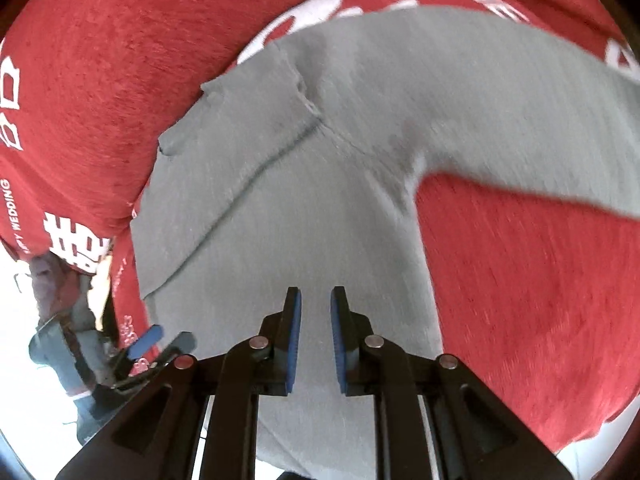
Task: Fold small clothes
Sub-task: 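Grasp the other sleeve cuff with the right gripper, then lift and fold the held sleeve across the sweater body with the right gripper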
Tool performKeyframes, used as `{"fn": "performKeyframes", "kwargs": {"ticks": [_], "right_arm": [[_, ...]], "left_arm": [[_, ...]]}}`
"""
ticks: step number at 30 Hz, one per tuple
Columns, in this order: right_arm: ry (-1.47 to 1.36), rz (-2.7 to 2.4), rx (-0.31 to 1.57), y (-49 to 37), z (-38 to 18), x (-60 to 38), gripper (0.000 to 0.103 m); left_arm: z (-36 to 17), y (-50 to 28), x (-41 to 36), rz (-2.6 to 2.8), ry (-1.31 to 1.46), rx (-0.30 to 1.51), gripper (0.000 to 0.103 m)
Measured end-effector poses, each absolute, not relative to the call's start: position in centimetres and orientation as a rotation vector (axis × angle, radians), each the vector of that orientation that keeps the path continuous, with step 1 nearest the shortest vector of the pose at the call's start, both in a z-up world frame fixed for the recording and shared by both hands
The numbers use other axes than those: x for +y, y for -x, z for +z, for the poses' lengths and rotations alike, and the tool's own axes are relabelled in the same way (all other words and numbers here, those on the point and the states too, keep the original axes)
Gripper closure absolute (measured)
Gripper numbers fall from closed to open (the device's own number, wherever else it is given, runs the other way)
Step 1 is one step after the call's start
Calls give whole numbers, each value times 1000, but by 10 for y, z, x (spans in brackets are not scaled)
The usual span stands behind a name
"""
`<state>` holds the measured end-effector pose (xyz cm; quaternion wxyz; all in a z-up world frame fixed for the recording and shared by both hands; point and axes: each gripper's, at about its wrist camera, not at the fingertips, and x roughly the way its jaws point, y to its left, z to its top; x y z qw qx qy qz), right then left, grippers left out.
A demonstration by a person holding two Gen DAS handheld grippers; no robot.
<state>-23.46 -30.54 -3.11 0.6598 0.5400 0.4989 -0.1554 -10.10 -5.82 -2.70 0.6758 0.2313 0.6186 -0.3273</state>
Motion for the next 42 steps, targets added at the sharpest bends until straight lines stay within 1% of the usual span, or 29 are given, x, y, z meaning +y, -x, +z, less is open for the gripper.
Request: {"fn": "performKeyframes", "kwargs": {"ticks": [6, 8, 10, 12, 13, 22, 28, 35, 37, 39, 41, 42], "right_arm": [[-1420, -378, 1029, 288, -37, -322, 85], [-1448, -397, 1006, 302, -39, -327, 82], [-1473, -418, 984, 316, -41, -332, 74], [-1497, -430, 960, 328, -43, -338, 70], [-1513, -438, 947, 336, -44, -342, 70], [-1558, -762, 785, 426, -43, -398, 70], [-1692, -968, 615, 496, -64, -430, 70], [-1783, -955, 456, 500, -83, -453, 70], [-1830, -927, 373, 499, -88, -455, 68], [-1865, -886, 309, 500, -88, -455, 68], [-1878, -827, 284, 495, -85, -456, 74], [-1872, -790, 281, 491, -84, -457, 82]], "left_arm": [[-29, 123, -85, -784, -528, 1420, 5], [-29, 130, -98, -801, -538, 1420, 5], [-29, 135, -111, -818, -547, 1414, 5], [-29, 141, -125, -837, -558, 1403, 5], [-29, 143, -133, -845, -563, 1398, 5], [-27, 159, -185, -892, -574, 1377, 5], [-28, 166, -220, -892, -547, 1360, 5], [-29, 175, -248, -899, -557, 1307, 5], [-28, 178, -258, -906, -560, 1282, 5], [-28, 180, -270, -916, -558, 1260, 5], [-29, 183, -279, -923, -559, 1251, 5], [-33, 185, -285, -927, -567, 1251, 5]]}}
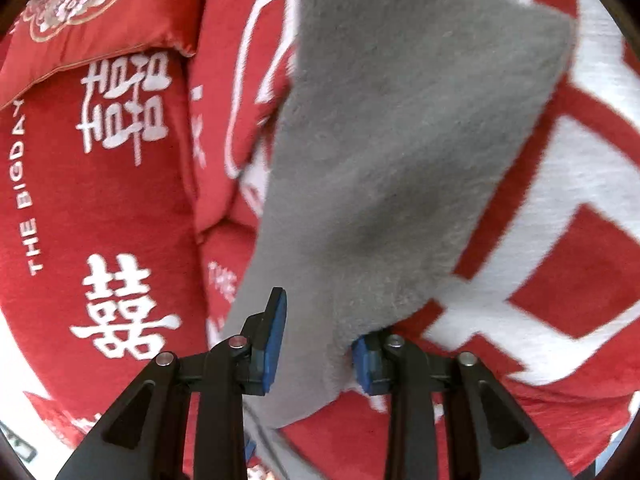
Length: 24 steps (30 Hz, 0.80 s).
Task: Fold small clothes
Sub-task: 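Lift and fold the held sleeve across the sweater body with the right gripper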
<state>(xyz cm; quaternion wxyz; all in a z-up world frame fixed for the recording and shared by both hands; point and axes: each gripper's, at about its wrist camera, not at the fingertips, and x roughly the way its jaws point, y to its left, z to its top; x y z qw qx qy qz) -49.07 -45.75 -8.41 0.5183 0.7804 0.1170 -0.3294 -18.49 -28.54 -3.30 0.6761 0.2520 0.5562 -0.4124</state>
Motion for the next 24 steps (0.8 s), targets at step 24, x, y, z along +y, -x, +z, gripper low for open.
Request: {"fn": "performKeyframes", "kwargs": {"ticks": [24], "right_arm": [[-1254, -124, 546, 225, 51, -449, 95]], "left_arm": [[-3, 77, -171, -739, -480, 1164, 5]]}}
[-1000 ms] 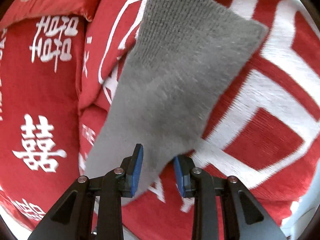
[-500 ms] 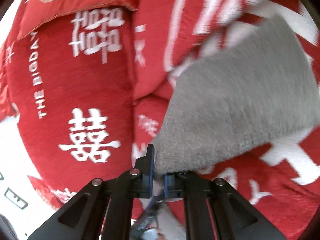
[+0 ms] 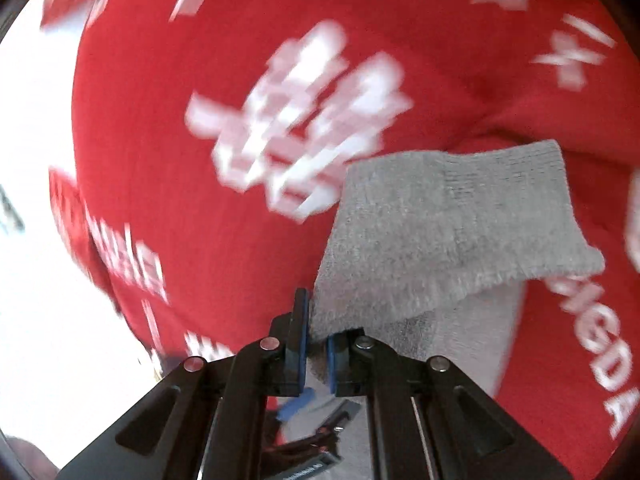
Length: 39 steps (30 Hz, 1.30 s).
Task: Fold small clothes
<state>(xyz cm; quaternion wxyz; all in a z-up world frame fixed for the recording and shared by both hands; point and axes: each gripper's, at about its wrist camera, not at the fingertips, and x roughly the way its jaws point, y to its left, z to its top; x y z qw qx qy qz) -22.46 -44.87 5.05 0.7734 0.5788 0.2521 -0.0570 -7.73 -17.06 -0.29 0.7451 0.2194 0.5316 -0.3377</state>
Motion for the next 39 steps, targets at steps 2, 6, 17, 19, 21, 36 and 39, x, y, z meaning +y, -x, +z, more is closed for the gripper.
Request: {"fn": "performKeyframes", "kwargs": {"ticks": [2, 6, 17, 19, 21, 36, 39], "right_arm": [[-1150, -62, 634, 183, 54, -427, 95], [-962, 46, 861, 103, 35, -366, 95], [-1128, -201, 985, 103, -28, -354, 47], [-1241, -288, 922, 114, -33, -371, 47], [-1407, -343, 842, 123, -44, -383, 55], [-489, 206, 1102, -32, 0, -197, 95], [-351, 228, 1212, -36, -23, -161, 91]], "left_arm": [[-4, 52, -145, -672, -464, 1176, 5], [-14, 20, -104, -567, -447, 1201, 5], [-36, -13, -55, -507, -386, 1266, 5], [-39, -18, -50, -509, -382, 1279, 5], [-39, -21, -45, -507, -376, 1283, 5], [-41, -28, 35, -432, -277, 1343, 5], [-42, -30, 46, -433, -262, 1357, 5]]}}
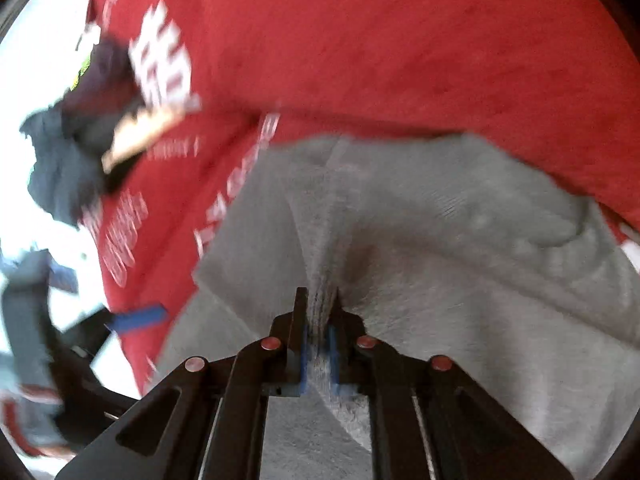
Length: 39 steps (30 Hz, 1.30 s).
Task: Fold small clothes
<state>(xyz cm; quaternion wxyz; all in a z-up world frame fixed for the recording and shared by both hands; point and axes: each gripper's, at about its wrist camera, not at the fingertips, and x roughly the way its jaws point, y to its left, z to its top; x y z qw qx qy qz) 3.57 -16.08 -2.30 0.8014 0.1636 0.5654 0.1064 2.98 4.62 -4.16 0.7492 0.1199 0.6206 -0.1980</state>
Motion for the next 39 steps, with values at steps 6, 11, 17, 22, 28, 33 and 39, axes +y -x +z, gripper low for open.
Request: {"fn": "performKeyframes", "kwargs": {"ticks": [6, 11, 17, 22, 28, 33, 39], "right_arm": [[-398, 196, 1221, 0, -9, -159, 53], [-772, -20, 1162, 85, -3, -245, 53], [-1280, -297, 1037, 208, -32, -318, 53], [-1501, -397, 859, 253, -61, -353, 59], [-1526, -418, 725, 269, -56, -375, 95], [-1368, -390, 892, 263, -63, -371, 95], [-1324, -383, 940, 273, -57, -359, 94]], "left_arm": [[-25, -41, 42, -483, -227, 1323, 5], [-16, -54, 14, -530, -216, 1276, 5], [-63, -68, -21, -422, -331, 1309, 5], [-66, -66, -24, -404, -359, 1296, 5], [-61, -58, -31, -411, -394, 1299, 5], [-63, -52, -28, -412, -397, 1284, 5], [-55, -55, -6, -400, -427, 1295, 5]]}}
